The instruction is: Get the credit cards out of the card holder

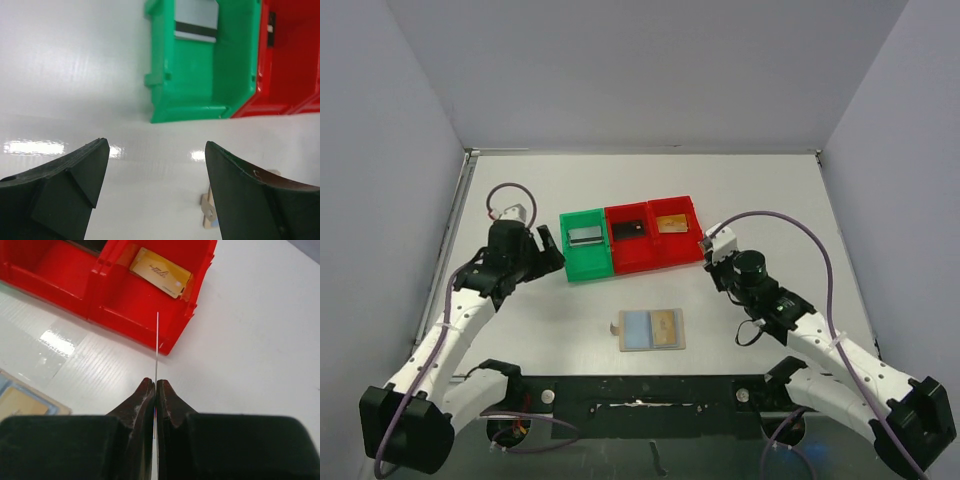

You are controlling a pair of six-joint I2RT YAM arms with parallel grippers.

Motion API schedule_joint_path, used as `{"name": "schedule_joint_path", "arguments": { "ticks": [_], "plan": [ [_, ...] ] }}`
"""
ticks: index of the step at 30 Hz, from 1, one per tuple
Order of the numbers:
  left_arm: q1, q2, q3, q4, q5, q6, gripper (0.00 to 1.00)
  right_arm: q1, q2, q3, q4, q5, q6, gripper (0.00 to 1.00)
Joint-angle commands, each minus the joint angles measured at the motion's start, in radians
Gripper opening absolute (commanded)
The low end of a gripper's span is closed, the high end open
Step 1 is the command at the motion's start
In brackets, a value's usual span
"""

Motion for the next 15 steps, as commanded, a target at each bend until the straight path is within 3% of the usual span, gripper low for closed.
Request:
{"name": "schedule_joint_path", "arguments": {
  "ticks": [1, 4, 15],
  "plan": [
    [0.159, 0.003, 0.053, 0.022, 0.073, 0.081, 0.77, -0.097, 0.054, 0.081, 0.145, -0.094, -0.140, 0.00],
    [0.209, 0.032, 0.048, 0.063, 0.115, 0.107, 0.77, -0.129, 0.104, 0.111, 0.228, -0.164, -0.220, 0.00],
    [0.214, 0.020, -0.057, 0.158, 0.029, 0.195, 0.77, -0.175, 0.468, 0.368, 0.186, -0.342, -0.500, 0.00]
  ]
}}
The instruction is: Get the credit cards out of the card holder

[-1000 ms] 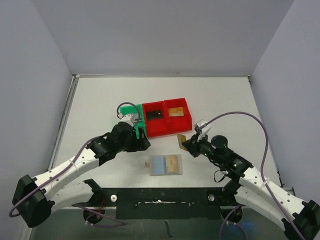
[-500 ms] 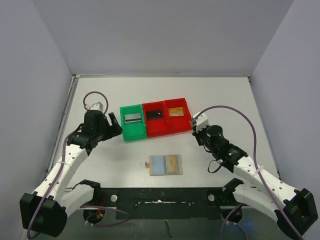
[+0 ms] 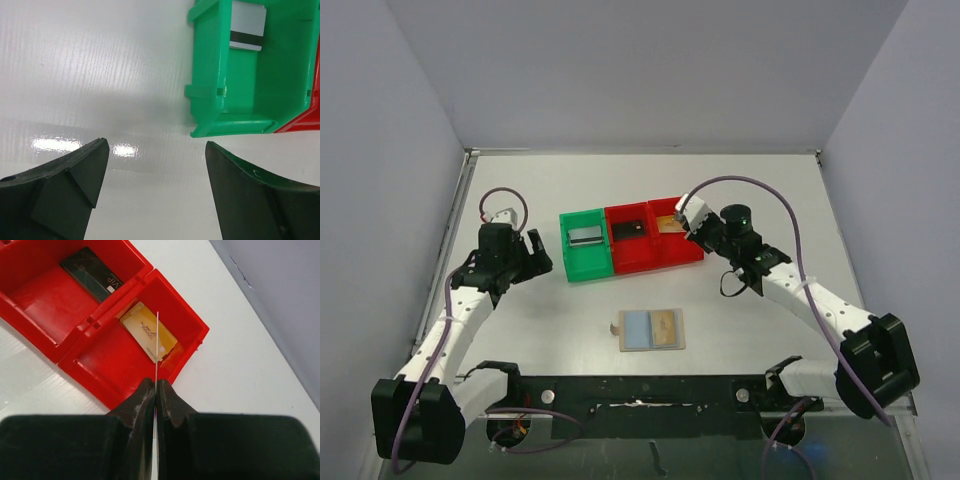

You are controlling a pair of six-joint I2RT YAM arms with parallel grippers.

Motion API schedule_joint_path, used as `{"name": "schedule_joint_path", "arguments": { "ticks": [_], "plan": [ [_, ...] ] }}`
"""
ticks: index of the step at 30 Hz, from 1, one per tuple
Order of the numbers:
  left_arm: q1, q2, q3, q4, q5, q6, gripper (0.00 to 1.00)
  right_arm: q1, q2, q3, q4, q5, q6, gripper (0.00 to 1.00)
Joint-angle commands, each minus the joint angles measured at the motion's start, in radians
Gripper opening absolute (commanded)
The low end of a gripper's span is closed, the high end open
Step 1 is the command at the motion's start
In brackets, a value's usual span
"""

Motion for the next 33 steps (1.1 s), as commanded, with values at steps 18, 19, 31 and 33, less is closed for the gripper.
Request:
{"name": "schedule_joint_path", "arguments": {
  "ticks": [18, 19, 31, 33],
  "plan": [
    [0.006, 0.002, -0.004, 0.102, -0.008, 0.052, 0.77, -0.040, 0.516, 0.424, -0.070, -0.026, -0.348, 0.01],
    [0.006, 0.002, -0.004, 0.101, -0.006, 0.052, 0.77, -0.040, 0.536, 0.437, -0.073, -0.016, -0.354, 0.01],
    [0.006, 0.004, -0.003, 0.105, -0.007, 0.056, 0.77, -0.017, 0.682, 0.530, -0.059, 0.051, -0.460, 0.00],
    [0.006, 0.002, -0.003, 0.104, -0.010, 0.056, 0.77, -0.004, 0.704, 0.532, -0.056, 0.068, -0.495, 0.00]
  ]
}}
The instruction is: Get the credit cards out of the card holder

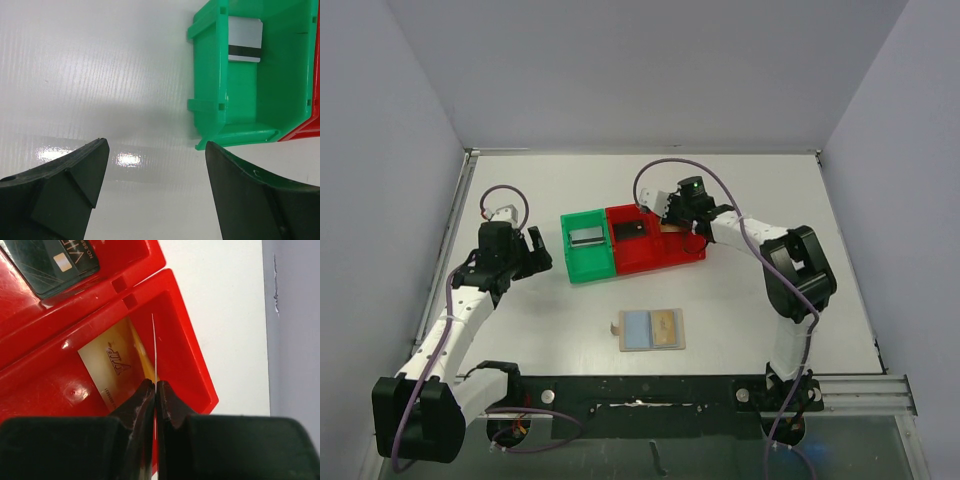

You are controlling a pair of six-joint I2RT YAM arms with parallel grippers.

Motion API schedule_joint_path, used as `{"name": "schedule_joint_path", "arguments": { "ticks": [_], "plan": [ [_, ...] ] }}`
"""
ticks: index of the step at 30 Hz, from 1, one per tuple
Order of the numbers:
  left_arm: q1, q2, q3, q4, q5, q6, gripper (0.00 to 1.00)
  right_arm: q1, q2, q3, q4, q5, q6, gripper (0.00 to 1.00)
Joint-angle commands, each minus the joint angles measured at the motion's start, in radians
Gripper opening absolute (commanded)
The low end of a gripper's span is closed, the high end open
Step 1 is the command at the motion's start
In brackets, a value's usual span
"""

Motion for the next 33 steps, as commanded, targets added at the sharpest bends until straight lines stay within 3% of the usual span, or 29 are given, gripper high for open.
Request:
{"name": "schedule_joint_path", "arguments": {
  "ticks": [1, 4, 13, 21, 33],
  "plan": [
    [0.005, -0.007, 0.015, 0.049, 0.002, 0.018, 0.77, 0.024, 0.033, 0.055, 0.030, 0.060, -0.096, 0.01],
    [0.005, -0.008, 0.012, 0.048, 0.001, 0.018, 0.77, 0.031, 0.052, 0.059, 0.038, 0.073, -0.104, 0.01],
    [0.005, 0.013, 0.014, 0.048, 0.010, 0.020, 0.77, 0.022, 0.038, 0.036, 0.042, 0.048, -0.121, 0.19],
    [0.005, 0.015, 0.014, 0.048, 0.011, 0.022, 0.77, 0.025, 0.055, 0.043, 0.011, 0.030, -0.105, 0.24],
    [0.005, 0.014, 0.014, 0.049, 0.016, 0.022, 0.77, 0.029, 0.065, 0.049, -0.007, 0.050, -0.071, 0.40]
  ]
}}
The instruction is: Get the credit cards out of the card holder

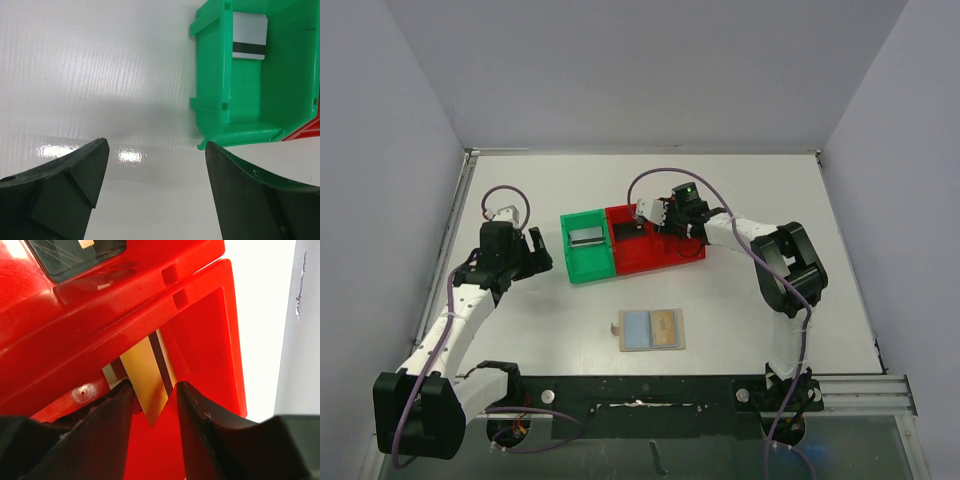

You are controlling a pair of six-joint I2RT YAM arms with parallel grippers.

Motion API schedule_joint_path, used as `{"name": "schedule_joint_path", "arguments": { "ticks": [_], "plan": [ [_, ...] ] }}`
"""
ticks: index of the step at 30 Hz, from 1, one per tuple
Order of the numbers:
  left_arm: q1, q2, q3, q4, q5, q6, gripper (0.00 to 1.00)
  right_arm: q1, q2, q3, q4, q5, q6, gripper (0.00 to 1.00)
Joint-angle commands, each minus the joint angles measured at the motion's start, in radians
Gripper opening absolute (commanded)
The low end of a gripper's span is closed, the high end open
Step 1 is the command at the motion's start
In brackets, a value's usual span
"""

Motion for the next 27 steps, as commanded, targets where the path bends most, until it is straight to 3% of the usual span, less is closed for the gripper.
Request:
{"name": "schedule_joint_path", "arguments": {
  "ticks": [1, 10, 27],
  "plan": [
    [0.005, -0.004, 0.015, 0.049, 0.015, 0.019, 0.77, 0.004, -0.008, 0.036, 0.017, 0.004, 0.024, 0.41],
    [0.005, 0.006, 0.016, 0.047, 0.025, 0.019, 0.77, -0.007, -0.025, 0.062, -0.008, -0.061, 0.112, 0.51],
    [0.005, 0.027, 0.018, 0.046, 0.039, 0.021, 0.77, -0.066, -0.063, 0.082, 0.009, -0.129, 0.306, 0.54]
  ]
}}
